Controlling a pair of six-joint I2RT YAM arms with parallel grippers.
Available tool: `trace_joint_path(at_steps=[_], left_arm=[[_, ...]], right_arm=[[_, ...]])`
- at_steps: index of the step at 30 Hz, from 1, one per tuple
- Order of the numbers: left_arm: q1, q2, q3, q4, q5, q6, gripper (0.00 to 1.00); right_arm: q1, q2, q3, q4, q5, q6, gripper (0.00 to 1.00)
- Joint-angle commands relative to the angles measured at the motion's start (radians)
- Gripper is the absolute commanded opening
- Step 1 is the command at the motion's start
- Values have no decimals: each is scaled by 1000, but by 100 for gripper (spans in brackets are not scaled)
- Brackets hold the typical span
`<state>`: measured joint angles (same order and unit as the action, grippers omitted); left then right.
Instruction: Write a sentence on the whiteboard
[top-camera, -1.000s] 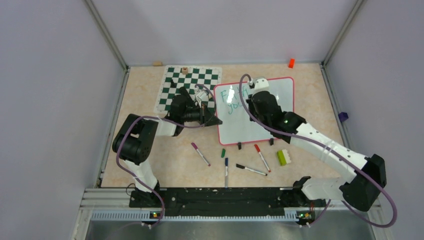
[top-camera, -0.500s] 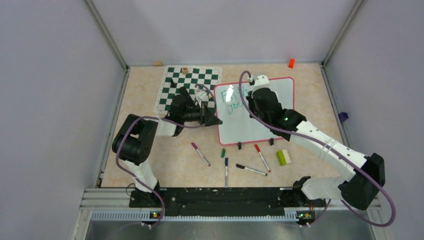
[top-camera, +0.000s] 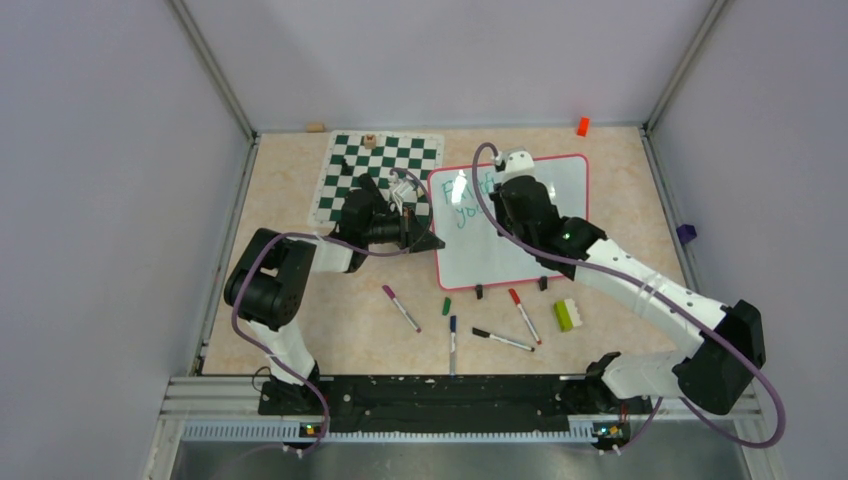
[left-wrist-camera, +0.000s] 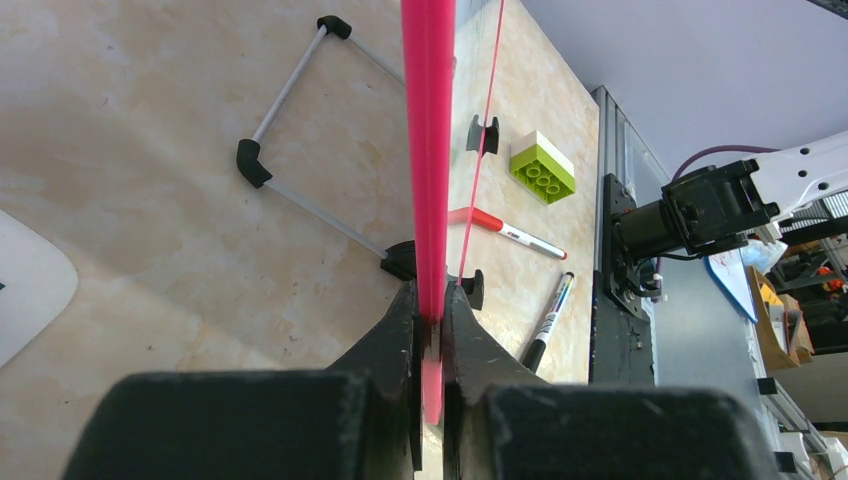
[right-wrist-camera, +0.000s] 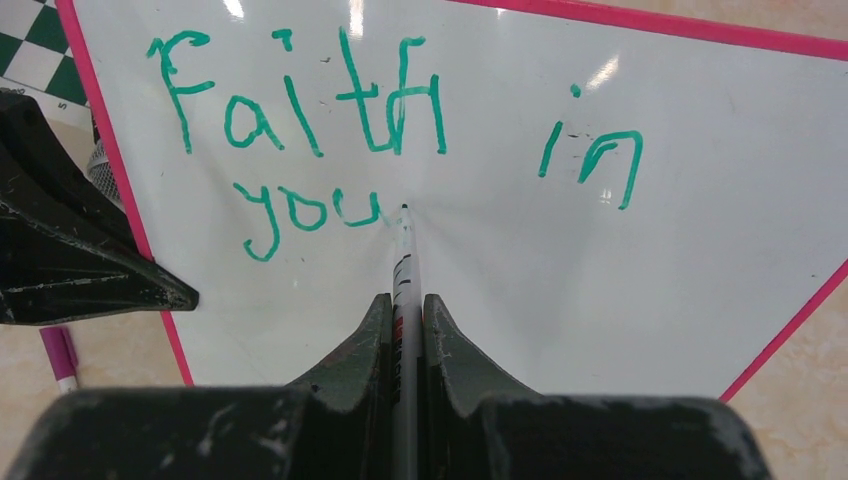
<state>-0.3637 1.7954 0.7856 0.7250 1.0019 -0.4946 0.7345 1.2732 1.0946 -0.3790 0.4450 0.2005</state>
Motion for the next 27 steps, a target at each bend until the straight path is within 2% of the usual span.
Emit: trace_joint_path(at_steps=[1, 27], left_arm=[[-11, -33, 16, -10, -14, 27, 0], [-11, -33, 17, -18, -16, 34, 0]], right_arm=[[-9, 2, 32, 60, 41, -18, 0], [-17, 31, 35, 64, 119, -20, 0]])
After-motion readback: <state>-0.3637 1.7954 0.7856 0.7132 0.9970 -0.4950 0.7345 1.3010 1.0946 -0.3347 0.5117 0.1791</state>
